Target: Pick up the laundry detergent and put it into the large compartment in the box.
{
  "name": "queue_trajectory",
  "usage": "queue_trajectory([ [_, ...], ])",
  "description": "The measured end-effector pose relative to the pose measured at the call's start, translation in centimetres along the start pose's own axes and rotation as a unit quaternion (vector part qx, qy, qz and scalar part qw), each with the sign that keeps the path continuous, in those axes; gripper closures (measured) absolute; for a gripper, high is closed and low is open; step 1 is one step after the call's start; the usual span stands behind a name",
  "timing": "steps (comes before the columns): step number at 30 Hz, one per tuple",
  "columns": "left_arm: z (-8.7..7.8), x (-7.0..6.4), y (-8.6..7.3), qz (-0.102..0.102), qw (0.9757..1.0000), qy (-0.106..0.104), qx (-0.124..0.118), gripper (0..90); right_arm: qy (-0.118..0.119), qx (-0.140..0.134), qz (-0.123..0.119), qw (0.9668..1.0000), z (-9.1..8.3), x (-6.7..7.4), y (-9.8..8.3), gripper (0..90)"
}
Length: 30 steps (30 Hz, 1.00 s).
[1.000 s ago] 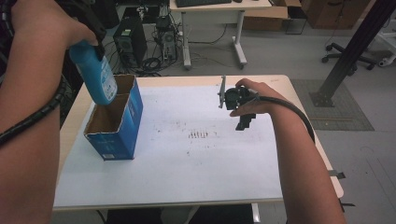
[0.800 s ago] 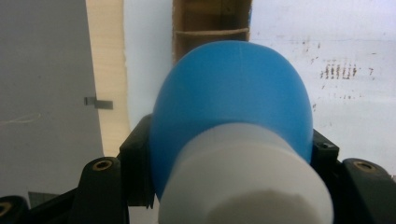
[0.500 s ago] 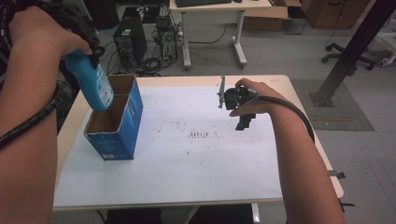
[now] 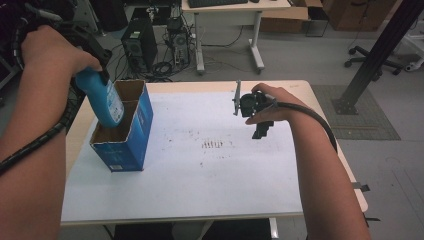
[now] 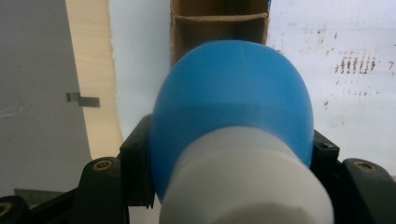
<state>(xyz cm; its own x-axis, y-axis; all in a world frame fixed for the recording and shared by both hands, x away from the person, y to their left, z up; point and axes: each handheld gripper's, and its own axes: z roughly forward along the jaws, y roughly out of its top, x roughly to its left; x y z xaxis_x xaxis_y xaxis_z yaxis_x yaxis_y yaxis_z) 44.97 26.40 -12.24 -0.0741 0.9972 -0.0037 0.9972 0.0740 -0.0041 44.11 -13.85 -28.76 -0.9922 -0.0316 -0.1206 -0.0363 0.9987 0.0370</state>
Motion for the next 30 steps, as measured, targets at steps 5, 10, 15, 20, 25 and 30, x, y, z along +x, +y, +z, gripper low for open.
queue_trajectory([
  [5,1.4,0.1,0.0,0.001,1.0000,0.001,0.002,37.7,0.000,0.001,-0.001,1.0000,0.1,0.0,0.1,5.0],
  [10,3.1,0.0,0.1,0.003,0.9999,0.010,0.003,37.7,0.000,-0.001,-0.003,1.0000,0.2,0.0,0.3,5.0],
  [15,4.4,-0.3,0.1,0.010,0.9999,0.010,0.004,37.7,0.000,0.000,-0.005,1.0000,0.2,0.0,0.4,5.0],
  [20,5.4,-0.4,0.0,0.011,0.9999,0.010,0.004,37.7,-0.001,0.000,-0.004,1.0000,0.1,0.1,0.4,5.1],
  [25,6.3,-0.4,-0.1,0.011,0.9998,0.015,0.002,37.7,-0.002,-0.002,-0.003,1.0000,0.1,0.1,0.3,5.0],
  [30,7.5,-0.5,-0.4,0.011,0.9996,0.025,-0.004,37.7,-0.002,-0.002,-0.005,1.0000,0.1,0.2,0.3,5.1],
])
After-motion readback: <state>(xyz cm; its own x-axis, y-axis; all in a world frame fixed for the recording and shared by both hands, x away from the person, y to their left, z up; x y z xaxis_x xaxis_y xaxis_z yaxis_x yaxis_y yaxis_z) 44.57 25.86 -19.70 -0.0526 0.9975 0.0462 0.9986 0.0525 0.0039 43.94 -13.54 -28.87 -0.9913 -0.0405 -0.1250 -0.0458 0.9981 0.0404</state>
